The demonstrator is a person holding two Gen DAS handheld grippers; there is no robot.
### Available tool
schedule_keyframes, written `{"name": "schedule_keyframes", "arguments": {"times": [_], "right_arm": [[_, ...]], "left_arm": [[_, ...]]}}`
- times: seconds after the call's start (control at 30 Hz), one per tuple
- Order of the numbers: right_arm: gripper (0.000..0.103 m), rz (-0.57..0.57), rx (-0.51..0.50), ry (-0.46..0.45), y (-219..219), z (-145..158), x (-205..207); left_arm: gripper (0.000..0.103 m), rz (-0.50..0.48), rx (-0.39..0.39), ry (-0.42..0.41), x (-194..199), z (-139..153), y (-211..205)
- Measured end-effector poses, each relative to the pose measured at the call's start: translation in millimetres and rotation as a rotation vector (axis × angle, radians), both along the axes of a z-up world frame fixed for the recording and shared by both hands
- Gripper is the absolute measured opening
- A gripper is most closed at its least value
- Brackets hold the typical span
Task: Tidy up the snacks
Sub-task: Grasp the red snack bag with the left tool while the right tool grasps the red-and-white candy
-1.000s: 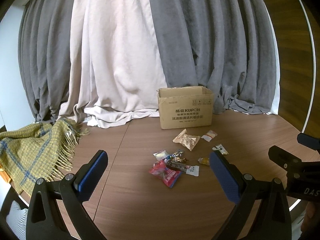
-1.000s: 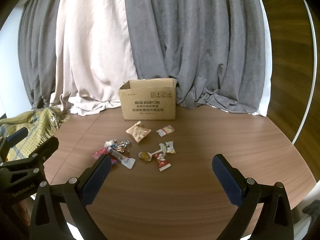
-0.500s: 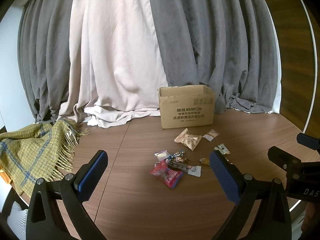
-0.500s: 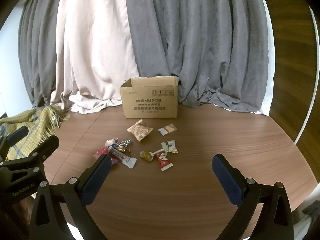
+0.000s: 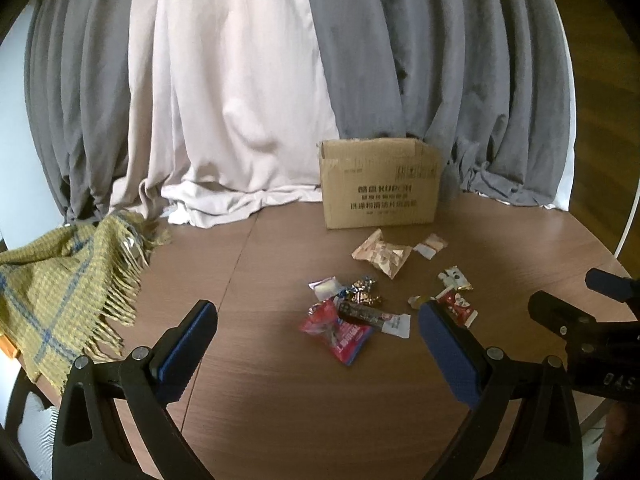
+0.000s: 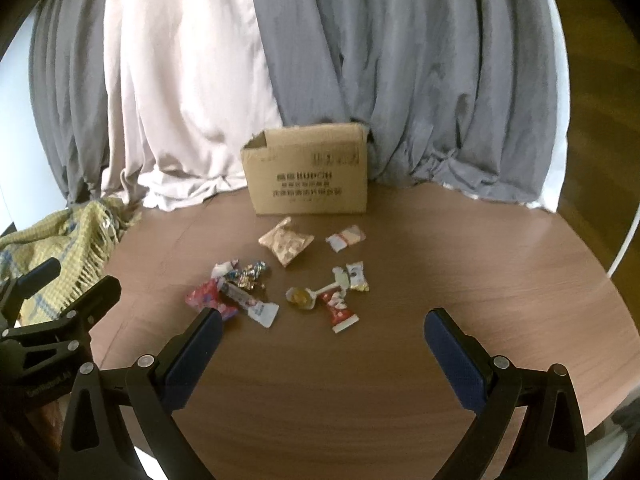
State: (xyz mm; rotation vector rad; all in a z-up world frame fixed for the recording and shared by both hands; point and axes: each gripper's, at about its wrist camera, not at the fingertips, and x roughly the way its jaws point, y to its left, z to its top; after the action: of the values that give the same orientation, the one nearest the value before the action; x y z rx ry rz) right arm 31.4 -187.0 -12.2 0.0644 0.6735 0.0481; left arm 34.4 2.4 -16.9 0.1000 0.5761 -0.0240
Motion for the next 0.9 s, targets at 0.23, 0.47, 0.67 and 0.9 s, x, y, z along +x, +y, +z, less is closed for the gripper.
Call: {"name": "schedule_keyframes", "arguments": {"times": [0.23,0.47,0.67,0.9], "right_arm": [[0.101,0.01,0.001,0.062,-9,-6,34],[0.092,0.009,-0.049,0.199,-9,-31,84],[0.083,0.039,-0.018,0.344,-10,-64,124],[0.069,0.062,-0.018,0.449,-10,-94,152]], "left_arm": [[0.085,-0.001,-0.027,0.097,38,-17,-3],[0.073,0.043,-0.084,0.276,89,-51,1],[0.066,0.064,-0.11,0.385,120,-74,4],[0.061,0.085,-0.165,0.501,148,-100,7]]}}
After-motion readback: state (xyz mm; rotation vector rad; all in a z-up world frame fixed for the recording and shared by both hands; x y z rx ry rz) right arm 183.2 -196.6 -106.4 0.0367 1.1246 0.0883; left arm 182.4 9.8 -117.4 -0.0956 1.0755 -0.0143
